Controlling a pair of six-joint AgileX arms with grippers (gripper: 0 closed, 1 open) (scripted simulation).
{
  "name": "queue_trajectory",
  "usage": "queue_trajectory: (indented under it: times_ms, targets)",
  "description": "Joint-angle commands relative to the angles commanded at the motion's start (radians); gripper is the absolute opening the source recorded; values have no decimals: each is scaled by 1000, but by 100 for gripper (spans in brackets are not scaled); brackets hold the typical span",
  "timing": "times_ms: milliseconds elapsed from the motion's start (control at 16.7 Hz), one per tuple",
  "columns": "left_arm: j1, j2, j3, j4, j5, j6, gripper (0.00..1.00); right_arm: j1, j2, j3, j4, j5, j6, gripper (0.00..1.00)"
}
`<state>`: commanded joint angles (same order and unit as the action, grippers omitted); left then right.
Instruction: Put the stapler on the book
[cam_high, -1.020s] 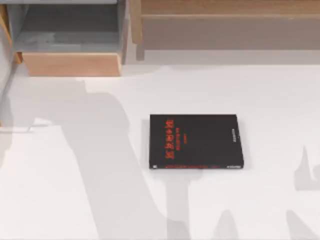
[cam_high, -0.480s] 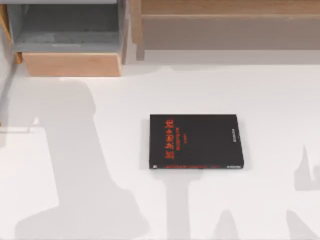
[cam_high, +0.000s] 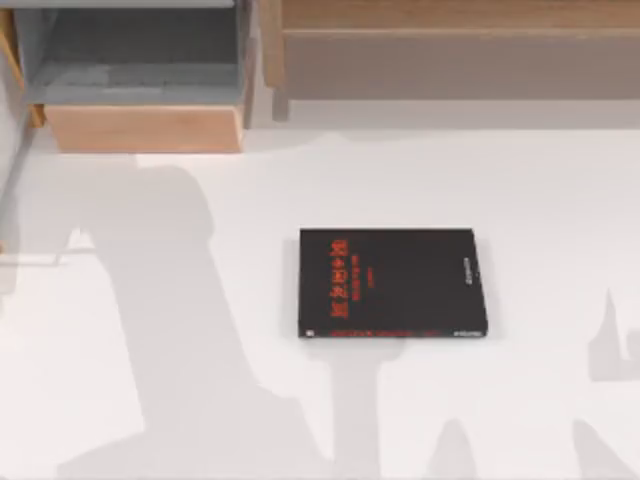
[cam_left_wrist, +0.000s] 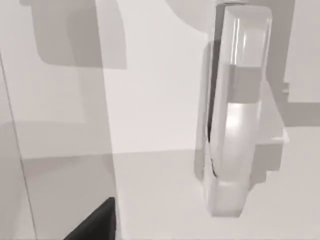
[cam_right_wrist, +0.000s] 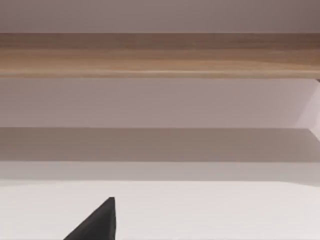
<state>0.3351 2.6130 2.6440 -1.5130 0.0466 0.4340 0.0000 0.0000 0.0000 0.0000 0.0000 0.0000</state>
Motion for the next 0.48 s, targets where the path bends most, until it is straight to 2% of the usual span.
queue_trajectory:
  times_ms: [300, 480]
  targets:
    - [5, -108, -225, 125, -2, 2, 100, 0, 0, 0, 0, 0, 0, 100]
    - [14, -85, -272, 188, -4, 4, 100, 0, 0, 0, 0, 0, 0, 100]
